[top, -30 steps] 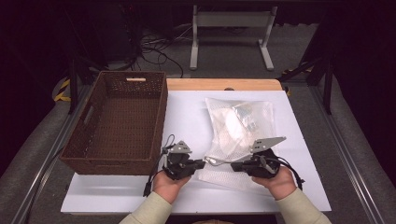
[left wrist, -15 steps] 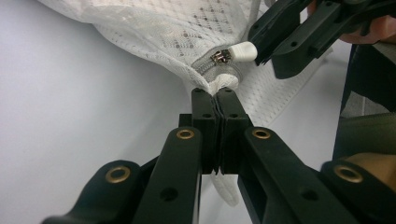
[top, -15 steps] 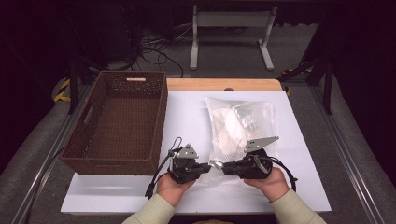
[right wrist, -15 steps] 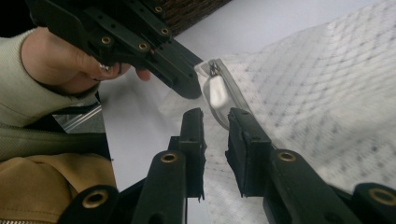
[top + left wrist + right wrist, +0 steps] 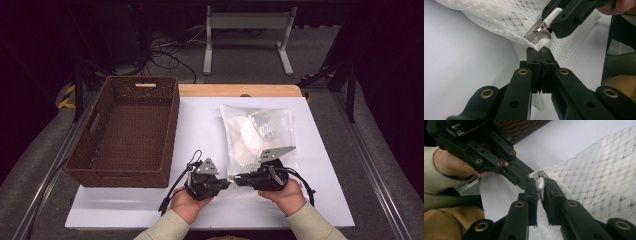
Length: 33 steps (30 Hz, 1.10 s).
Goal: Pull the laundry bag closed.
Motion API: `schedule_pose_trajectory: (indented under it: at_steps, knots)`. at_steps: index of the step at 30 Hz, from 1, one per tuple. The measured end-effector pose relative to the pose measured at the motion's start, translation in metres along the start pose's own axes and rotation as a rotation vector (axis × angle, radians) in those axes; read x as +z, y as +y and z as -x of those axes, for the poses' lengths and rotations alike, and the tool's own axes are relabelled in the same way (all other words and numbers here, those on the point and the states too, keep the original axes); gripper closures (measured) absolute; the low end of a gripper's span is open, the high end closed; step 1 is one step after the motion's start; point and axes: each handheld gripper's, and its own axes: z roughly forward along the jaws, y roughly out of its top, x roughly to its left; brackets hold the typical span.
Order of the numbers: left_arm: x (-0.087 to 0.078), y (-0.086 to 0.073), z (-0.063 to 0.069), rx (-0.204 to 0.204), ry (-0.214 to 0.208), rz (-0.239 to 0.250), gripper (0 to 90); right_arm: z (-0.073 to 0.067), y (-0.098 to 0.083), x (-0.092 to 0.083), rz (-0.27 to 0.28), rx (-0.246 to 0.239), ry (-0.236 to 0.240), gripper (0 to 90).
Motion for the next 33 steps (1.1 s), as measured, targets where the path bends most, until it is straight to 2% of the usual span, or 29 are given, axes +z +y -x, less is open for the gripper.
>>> schedule_pose_trajectory:
  at_steps: [7,12,24,27,28,29,30,31,33]
  knots:
    - [0.0001,-0.0002,-0.0005,0.005,-0.001,-0.003,88.3,-0.0005,-0.0005,0.0001,-0.009,-0.012,-0.003,85.3]
    - [-0.0013,-0.0014,-0.0018,-0.008,0.0,0.01,88.4,-0.0015,-0.0013,-0.001,-0.013,-0.021,-0.01,86.4]
    - [-0.007,-0.0024,-0.0032,-0.031,-0.014,0.045,88.6,0.0001,-0.0054,-0.0078,0.002,-0.01,0.028,86.7]
    - [-0.0067,-0.0024,-0.0029,-0.027,-0.024,0.036,88.2,0.0002,-0.0061,-0.0077,0.001,-0.01,0.029,86.7]
    - [-0.0051,-0.0015,-0.0007,-0.005,-0.03,0.012,87.4,-0.0002,-0.0061,-0.0077,-0.003,-0.014,0.024,86.7]
    - [-0.0045,-0.001,-0.0004,0.0,-0.043,0.008,85.3,-0.0011,-0.0061,-0.0076,-0.007,-0.018,0.018,86.6]
    - [-0.0045,-0.001,-0.0004,0.0,-0.043,0.008,80.5,-0.0011,-0.0061,-0.0076,-0.007,-0.018,0.018,86.6]
    - [-0.0039,-0.0001,-0.0018,-0.004,-0.068,0.007,75.2,-0.0036,-0.0055,-0.0075,-0.014,-0.037,-0.007,86.7]
    - [-0.0044,0.0003,-0.0033,-0.016,-0.08,0.012,69.0,-0.0042,-0.0052,-0.0075,-0.016,-0.043,-0.01,86.7]
